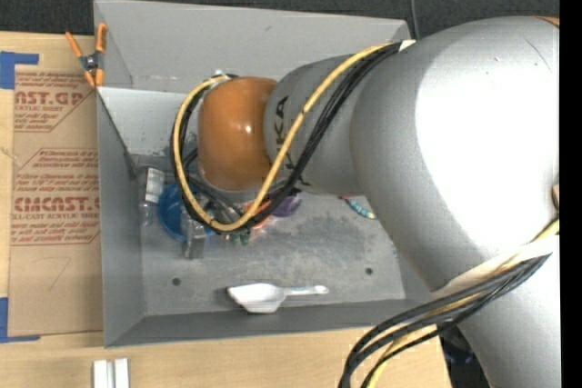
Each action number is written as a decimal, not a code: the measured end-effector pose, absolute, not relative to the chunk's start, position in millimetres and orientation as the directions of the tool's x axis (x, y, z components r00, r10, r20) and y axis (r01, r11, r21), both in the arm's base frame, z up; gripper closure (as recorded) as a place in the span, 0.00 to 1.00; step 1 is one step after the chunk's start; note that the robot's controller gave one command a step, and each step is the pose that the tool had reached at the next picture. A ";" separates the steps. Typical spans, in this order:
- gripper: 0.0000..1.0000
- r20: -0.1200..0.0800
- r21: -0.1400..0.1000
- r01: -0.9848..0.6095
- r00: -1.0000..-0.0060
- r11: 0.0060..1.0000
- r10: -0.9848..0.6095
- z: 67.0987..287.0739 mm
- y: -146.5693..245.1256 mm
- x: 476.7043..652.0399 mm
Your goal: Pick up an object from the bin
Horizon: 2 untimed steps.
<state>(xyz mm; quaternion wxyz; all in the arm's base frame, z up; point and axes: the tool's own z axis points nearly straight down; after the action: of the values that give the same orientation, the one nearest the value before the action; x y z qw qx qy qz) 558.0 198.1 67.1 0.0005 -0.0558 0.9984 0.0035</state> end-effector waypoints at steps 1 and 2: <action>1.00 -0.001 0.007 -0.111 -0.994 0.994 -0.111 71.0 198.1 557.5; 1.00 0.001 0.007 -0.111 -0.994 0.994 -0.111 78.1 198.0 557.0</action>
Offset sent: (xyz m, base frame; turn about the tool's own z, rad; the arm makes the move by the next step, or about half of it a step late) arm -0.0002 -0.0001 0.0293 0.0003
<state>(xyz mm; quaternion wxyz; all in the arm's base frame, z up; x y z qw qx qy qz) 557.0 198.0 78.1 -0.0007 -0.0558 0.9984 0.0034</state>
